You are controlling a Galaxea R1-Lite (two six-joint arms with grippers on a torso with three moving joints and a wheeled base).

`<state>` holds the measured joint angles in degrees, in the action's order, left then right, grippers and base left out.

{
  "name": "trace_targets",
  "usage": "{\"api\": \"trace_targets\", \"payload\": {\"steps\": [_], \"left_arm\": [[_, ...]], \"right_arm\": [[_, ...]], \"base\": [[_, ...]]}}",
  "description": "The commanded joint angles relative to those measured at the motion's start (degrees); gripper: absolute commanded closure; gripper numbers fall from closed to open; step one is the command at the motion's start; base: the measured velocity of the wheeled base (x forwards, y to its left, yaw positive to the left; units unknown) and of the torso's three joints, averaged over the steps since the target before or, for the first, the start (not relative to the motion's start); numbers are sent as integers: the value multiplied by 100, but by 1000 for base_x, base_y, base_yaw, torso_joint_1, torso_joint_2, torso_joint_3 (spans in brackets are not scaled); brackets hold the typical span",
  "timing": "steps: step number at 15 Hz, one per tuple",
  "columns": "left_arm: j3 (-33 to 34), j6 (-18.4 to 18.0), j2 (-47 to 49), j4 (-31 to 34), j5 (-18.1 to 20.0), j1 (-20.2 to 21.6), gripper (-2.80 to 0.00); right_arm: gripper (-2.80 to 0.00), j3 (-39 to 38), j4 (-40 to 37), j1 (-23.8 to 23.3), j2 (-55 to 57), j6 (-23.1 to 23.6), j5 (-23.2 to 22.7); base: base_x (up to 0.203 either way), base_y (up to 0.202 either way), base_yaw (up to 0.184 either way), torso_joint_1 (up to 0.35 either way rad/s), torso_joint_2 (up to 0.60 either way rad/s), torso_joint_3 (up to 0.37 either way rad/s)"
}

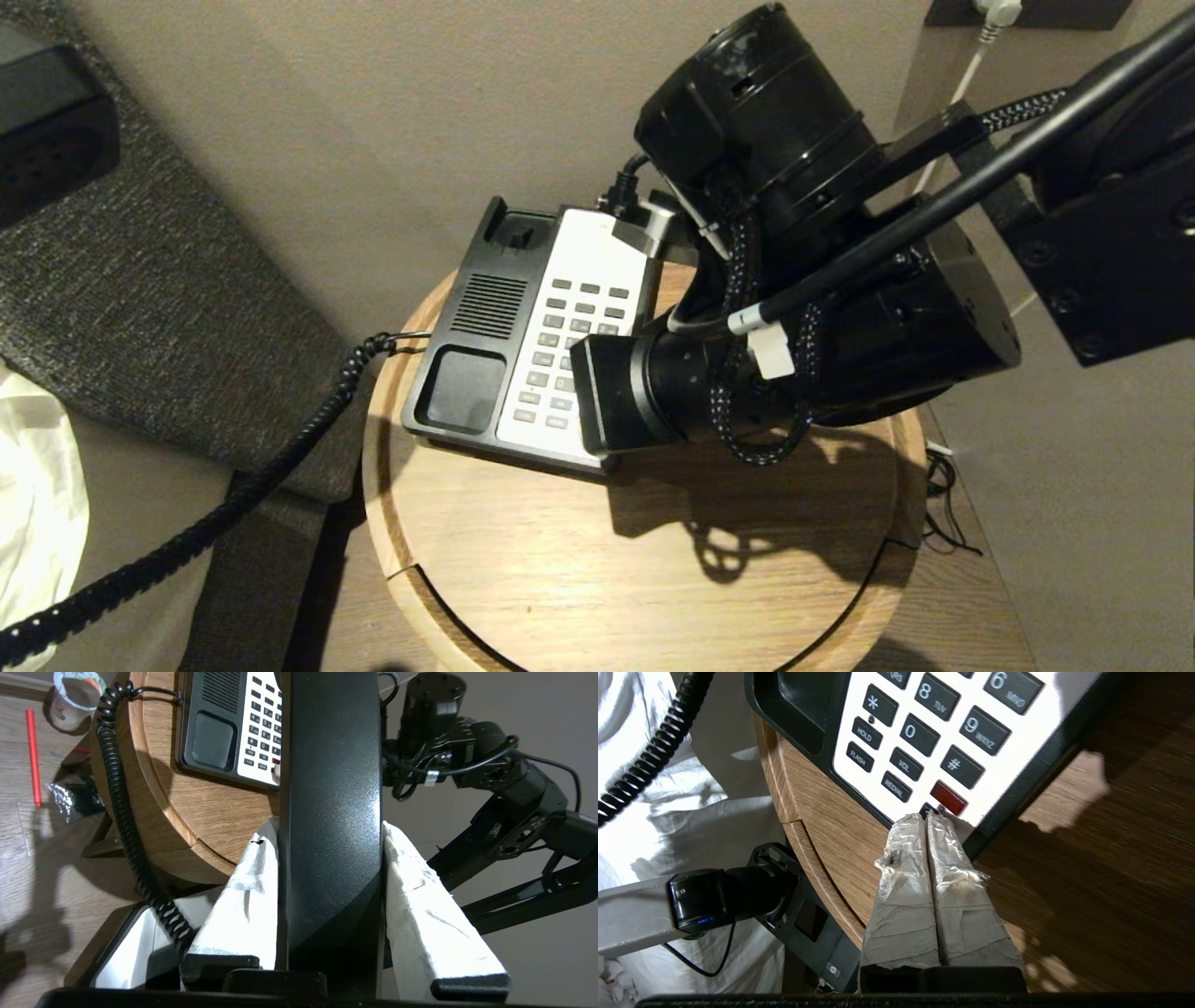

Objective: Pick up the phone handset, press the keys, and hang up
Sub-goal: Dial the number

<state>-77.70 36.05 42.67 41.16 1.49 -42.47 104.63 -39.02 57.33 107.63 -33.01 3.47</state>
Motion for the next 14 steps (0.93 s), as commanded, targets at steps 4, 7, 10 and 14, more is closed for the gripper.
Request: {"api": "trace_targets", "payload": {"steps": [4, 7, 10, 14], "left_arm": [[1, 16, -4, 15, 1, 2, 0], [1, 16, -4, 15, 1, 2, 0], [1, 16, -13, 15, 1, 2, 0], [-1, 16, -22, 24, 9, 2, 0]], "right_arm": [[0, 5, 26, -3, 83, 88, 31], [0, -22, 35, -3, 83, 243, 75], [0, -66, 36, -12, 75, 251, 83], [0, 30, 23, 2, -79, 207, 35]], "base": [[0, 0, 0, 0, 0, 0], [0, 0, 0, 0, 0, 0], [0, 0, 0, 0, 0, 0], [0, 0, 0, 0, 0, 0]]}}
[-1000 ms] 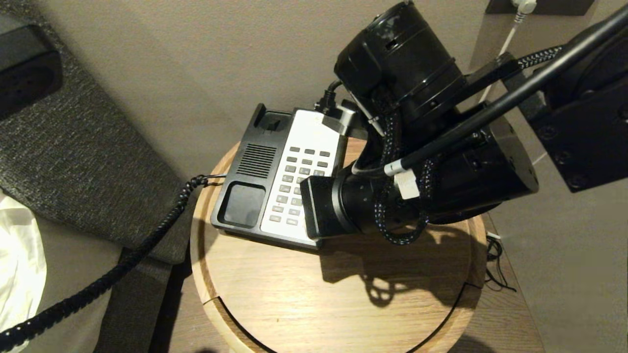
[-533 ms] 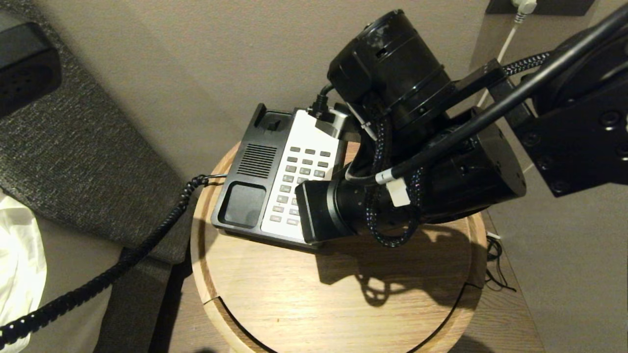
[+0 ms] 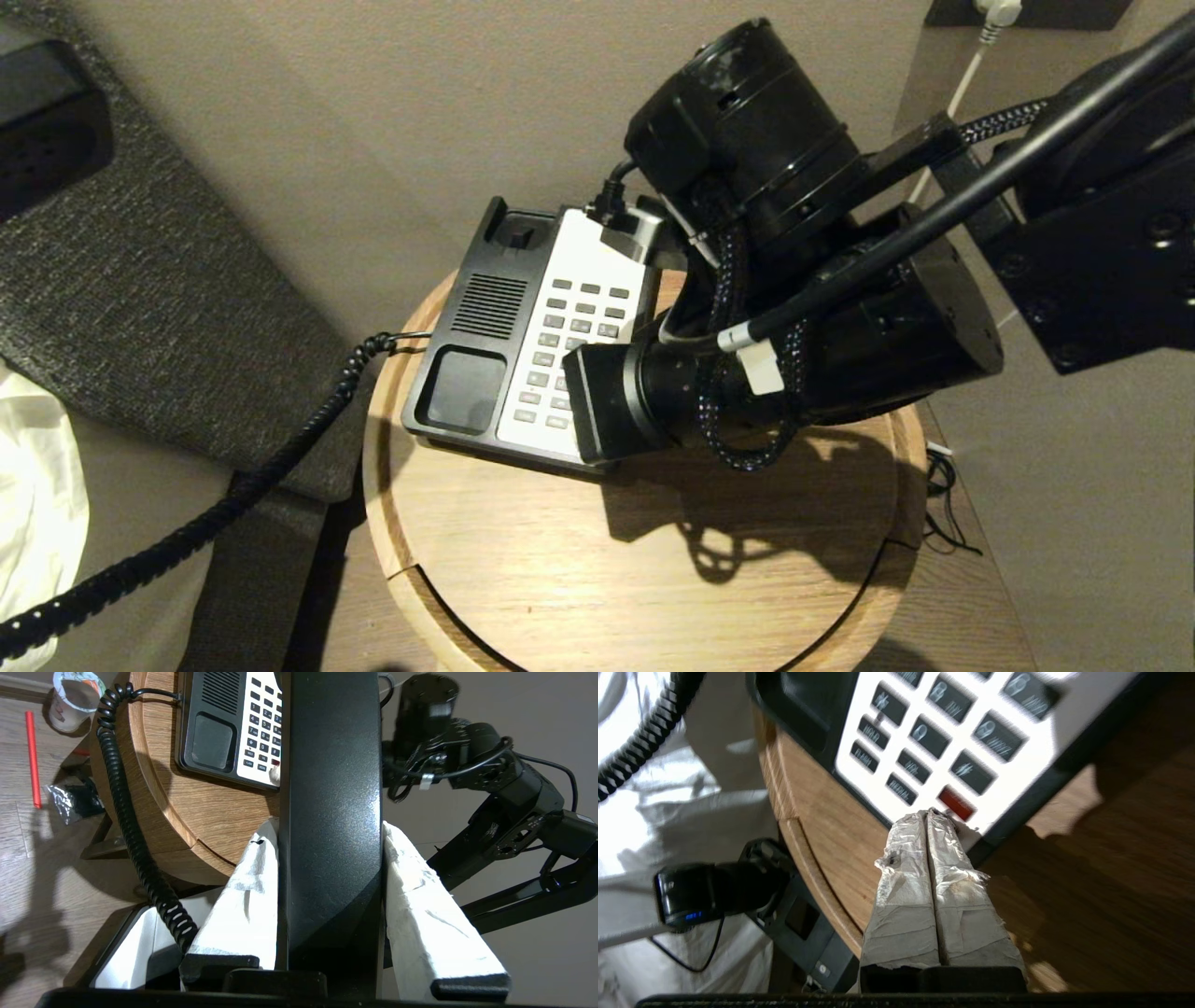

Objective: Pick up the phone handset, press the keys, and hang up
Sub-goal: Dial the number

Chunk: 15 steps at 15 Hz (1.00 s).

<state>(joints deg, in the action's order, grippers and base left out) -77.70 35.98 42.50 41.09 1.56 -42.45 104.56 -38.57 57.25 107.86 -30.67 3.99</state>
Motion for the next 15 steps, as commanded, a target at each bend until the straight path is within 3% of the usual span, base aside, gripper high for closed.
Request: {"api": "trace_targets", "payload": {"steps": [1, 15], "left_arm": [[-8, 24, -5, 30, 2, 0, 0], [-6, 6, 41, 63, 2, 1, 0]], "right_arm": [[0, 26, -51, 29, -208, -43, -34], [0, -22, -19, -23, -293, -124, -38]], "base": [[0, 0, 0, 0, 0, 0], [0, 0, 0, 0, 0, 0]]}}
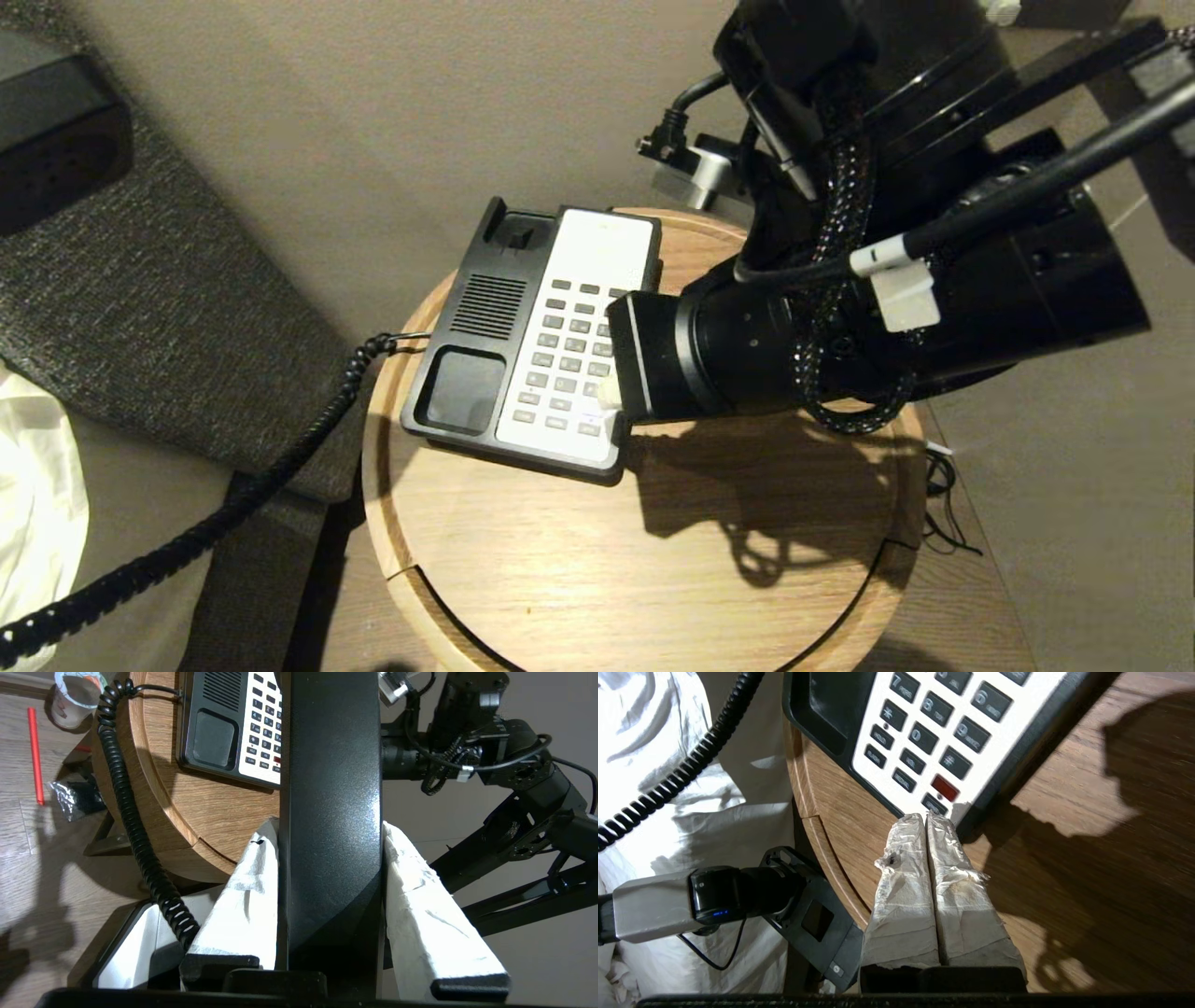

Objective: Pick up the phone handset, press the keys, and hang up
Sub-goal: Dial the number

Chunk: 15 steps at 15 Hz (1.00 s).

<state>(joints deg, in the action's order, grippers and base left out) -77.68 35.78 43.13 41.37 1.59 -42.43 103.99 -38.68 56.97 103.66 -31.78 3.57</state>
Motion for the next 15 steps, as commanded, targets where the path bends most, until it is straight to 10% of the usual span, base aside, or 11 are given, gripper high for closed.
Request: {"api": "trace_targets", "payload": {"steps": [1, 15], "left_arm": [[-4, 26, -24, 37, -1, -2, 0], [25, 26, -68, 2, -1, -2, 0]], "right_arm": [[0, 63, -8, 1, 185, -12, 7], [0, 60, 1, -133, 498, 58, 65]], "base": [[0, 0, 0, 0, 0, 0], [0, 0, 0, 0, 0, 0]]}}
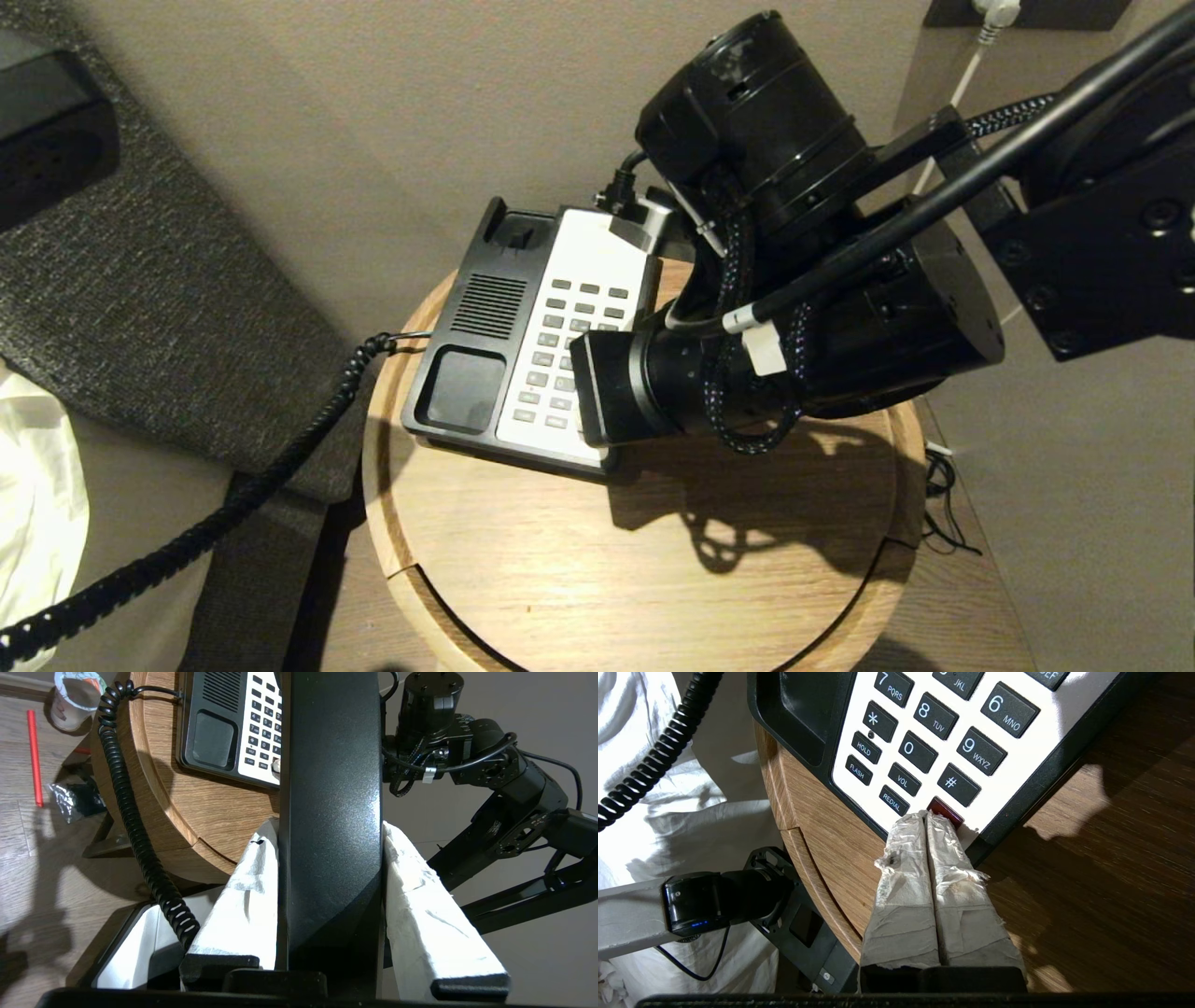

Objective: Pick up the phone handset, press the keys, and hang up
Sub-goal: Dial the number

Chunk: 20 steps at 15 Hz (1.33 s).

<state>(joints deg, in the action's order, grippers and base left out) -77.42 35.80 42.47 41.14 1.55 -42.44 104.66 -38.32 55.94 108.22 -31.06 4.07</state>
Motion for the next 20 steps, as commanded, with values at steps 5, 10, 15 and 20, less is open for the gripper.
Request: {"api": "trace_targets", "payload": {"steps": [5, 10, 15, 20], "left_arm": [[8, 23, -28, 25, 8, 6, 0], [8, 28, -55, 25, 8, 7, 0], [17, 23, 6, 34, 12, 7, 0], [-46, -325, 438, 69, -5, 7, 0]], "right_arm": [[0, -76, -27, -145, 42, 153, 22], [0, -30, -19, -145, -1, 126, 17], [0, 32, 46, -130, -365, 63, -38], [0, -113, -76, -136, -949, -224, -46]], "base": [[0, 0, 0, 0, 0, 0], [0, 0, 0, 0, 0, 0], [0, 0, 0, 0, 0, 0], [0, 0, 0, 0, 0, 0]]}}
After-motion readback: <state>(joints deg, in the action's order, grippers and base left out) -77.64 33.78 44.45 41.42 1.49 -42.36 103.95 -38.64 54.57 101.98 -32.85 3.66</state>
